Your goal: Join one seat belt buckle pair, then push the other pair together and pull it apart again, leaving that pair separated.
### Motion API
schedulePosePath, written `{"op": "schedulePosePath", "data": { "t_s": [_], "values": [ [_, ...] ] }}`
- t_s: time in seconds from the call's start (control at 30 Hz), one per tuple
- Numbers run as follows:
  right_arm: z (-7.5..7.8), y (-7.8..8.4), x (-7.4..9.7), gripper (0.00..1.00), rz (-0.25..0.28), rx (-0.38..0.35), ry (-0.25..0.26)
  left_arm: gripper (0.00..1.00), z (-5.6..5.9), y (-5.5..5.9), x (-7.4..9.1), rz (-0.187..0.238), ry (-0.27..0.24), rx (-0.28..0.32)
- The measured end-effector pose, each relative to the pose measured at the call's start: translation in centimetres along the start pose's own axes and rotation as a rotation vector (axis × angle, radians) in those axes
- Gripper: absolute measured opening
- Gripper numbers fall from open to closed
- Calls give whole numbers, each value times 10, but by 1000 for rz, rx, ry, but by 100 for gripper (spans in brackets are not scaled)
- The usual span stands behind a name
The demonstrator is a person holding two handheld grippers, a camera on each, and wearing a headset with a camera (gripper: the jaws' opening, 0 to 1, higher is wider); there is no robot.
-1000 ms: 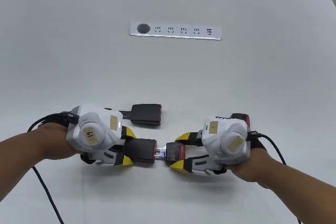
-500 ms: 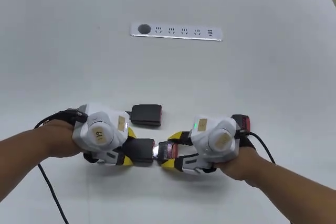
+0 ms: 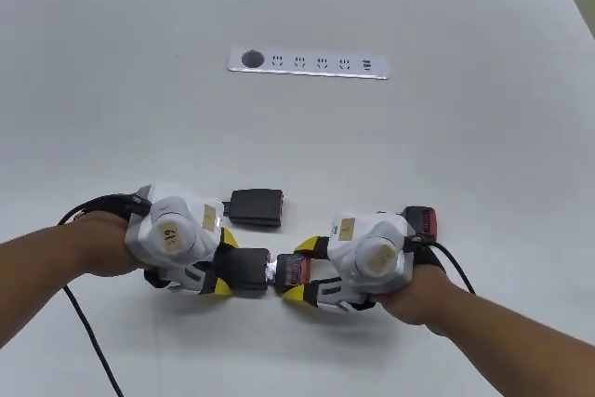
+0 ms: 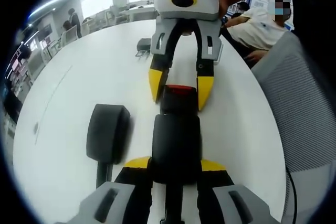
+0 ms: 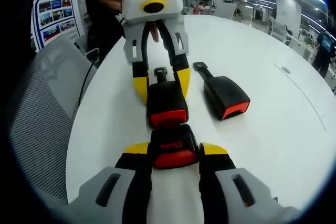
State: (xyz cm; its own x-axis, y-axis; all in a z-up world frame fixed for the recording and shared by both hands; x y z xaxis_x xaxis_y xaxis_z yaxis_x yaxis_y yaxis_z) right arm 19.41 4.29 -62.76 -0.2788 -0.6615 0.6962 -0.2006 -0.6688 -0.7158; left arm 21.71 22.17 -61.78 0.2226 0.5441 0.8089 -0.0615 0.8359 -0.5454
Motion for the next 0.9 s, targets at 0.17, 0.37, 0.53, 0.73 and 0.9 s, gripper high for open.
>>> {"op": "schedulePosePath", "data": {
  "t_s": [0.17, 0.37, 0.53, 0.73, 0.9],
  "values": [
    [3, 1, 0, 33, 12, -4, -13, 33, 1, 4, 1, 50, 2, 18],
    [2, 3, 1, 33, 29, -1, -12, 32, 2, 6, 1, 65, 12, 4],
    [2, 2, 3, 33, 34, 5, -18, 32, 3, 5, 1, 77, 18, 4],
    [2, 2, 2, 33, 42, 3, -17, 32, 4, 6, 1, 83, 22, -10],
    [4, 2, -1, 32, 45, 6, -18, 32, 4, 7, 2, 100, 23, 0]
  ]
}}
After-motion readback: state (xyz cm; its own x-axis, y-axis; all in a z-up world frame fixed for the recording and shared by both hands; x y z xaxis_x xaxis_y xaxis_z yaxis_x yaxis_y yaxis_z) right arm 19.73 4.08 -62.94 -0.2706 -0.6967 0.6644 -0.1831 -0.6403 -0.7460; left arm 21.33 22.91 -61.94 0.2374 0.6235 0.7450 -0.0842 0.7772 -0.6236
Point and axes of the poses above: the centre of the closed fingertips' face, and the gripper's own axes: x roughly backward along the fingers, z roughly to its right, y roughly out of its underside, the point moved 9 cm from there along x, roughly backward along the fingers, and after that the axes turned 11 degrees about y, right-handed, at the moved point
